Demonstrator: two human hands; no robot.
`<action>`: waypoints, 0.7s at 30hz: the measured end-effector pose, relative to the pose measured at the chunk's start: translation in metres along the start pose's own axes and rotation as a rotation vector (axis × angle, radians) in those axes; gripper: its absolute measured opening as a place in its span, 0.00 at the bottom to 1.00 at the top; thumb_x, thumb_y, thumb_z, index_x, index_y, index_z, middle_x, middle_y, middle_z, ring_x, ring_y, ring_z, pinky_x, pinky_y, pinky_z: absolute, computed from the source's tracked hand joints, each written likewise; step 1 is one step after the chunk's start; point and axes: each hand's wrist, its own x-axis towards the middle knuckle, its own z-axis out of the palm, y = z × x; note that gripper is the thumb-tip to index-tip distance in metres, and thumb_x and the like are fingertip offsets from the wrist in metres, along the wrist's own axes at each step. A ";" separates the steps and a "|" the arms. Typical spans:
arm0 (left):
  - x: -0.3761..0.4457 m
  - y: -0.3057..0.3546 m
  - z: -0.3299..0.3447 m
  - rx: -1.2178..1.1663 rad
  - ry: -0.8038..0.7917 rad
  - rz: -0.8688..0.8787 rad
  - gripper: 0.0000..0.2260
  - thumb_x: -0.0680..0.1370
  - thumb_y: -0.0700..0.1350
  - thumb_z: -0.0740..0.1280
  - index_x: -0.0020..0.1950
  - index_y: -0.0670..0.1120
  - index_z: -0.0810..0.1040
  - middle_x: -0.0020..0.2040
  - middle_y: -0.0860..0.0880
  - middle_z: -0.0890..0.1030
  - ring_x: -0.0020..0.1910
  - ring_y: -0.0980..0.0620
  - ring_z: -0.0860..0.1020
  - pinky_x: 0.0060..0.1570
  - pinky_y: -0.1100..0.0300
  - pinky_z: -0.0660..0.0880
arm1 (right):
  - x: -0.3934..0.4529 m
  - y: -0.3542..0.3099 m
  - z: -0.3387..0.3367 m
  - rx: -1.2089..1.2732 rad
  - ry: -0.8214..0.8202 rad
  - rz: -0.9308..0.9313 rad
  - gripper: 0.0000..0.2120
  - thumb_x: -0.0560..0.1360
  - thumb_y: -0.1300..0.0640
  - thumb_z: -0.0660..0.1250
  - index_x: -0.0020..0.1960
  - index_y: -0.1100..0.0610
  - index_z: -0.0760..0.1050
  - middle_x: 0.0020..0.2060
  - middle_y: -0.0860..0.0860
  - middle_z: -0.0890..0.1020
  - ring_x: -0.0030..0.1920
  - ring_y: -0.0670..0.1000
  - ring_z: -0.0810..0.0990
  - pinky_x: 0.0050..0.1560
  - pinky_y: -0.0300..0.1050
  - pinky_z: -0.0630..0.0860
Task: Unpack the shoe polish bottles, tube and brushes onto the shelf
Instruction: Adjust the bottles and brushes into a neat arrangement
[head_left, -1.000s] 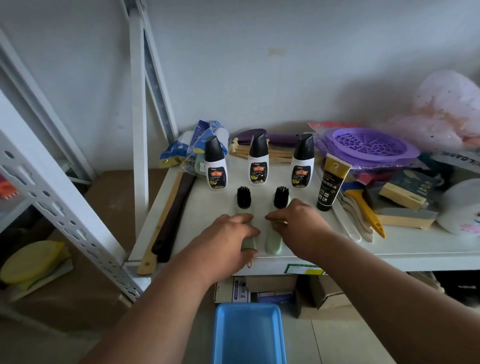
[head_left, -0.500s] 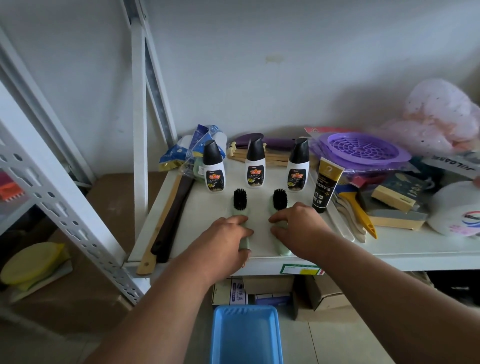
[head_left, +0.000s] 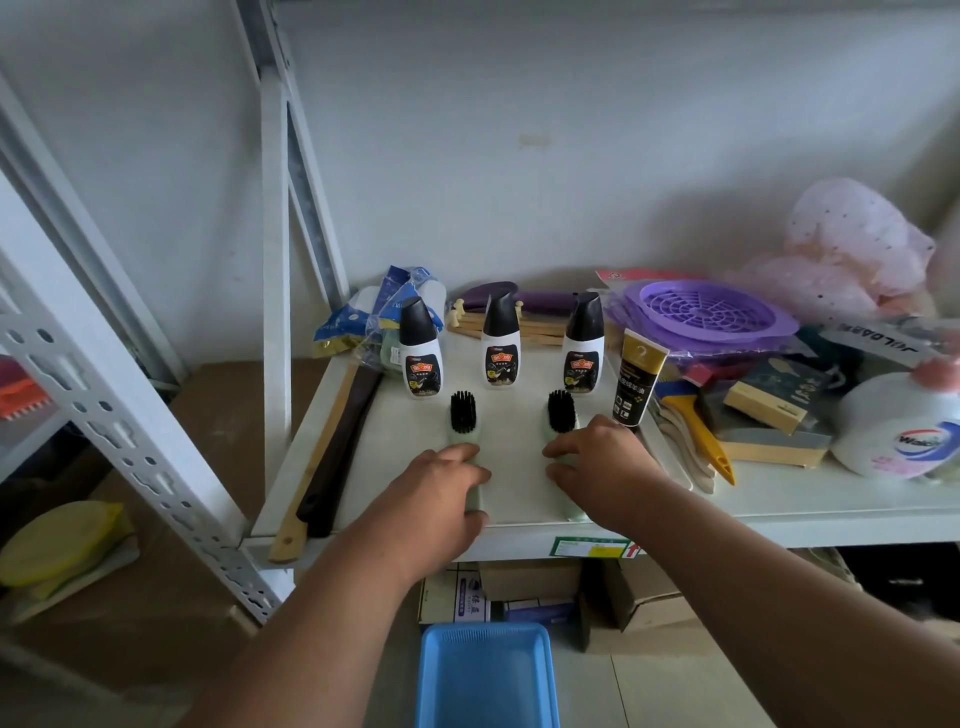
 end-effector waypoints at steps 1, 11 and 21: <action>0.000 0.000 0.000 0.000 0.002 -0.002 0.24 0.81 0.51 0.72 0.77 0.54 0.77 0.84 0.57 0.65 0.79 0.52 0.65 0.77 0.54 0.67 | 0.001 0.000 0.000 0.015 0.009 0.009 0.15 0.81 0.47 0.65 0.66 0.45 0.81 0.62 0.52 0.76 0.52 0.47 0.70 0.53 0.37 0.66; 0.001 -0.001 0.002 0.019 0.011 -0.012 0.24 0.80 0.52 0.73 0.76 0.54 0.78 0.83 0.56 0.66 0.78 0.52 0.67 0.75 0.55 0.68 | 0.004 -0.001 0.000 0.006 0.009 0.016 0.16 0.81 0.47 0.65 0.67 0.48 0.80 0.63 0.53 0.76 0.55 0.51 0.75 0.54 0.37 0.66; -0.001 -0.002 -0.001 -0.002 0.015 -0.003 0.23 0.80 0.52 0.73 0.75 0.55 0.78 0.83 0.56 0.66 0.78 0.52 0.67 0.75 0.55 0.68 | 0.005 0.005 0.010 0.079 0.062 0.026 0.16 0.79 0.47 0.68 0.65 0.46 0.82 0.55 0.51 0.73 0.51 0.50 0.75 0.53 0.37 0.66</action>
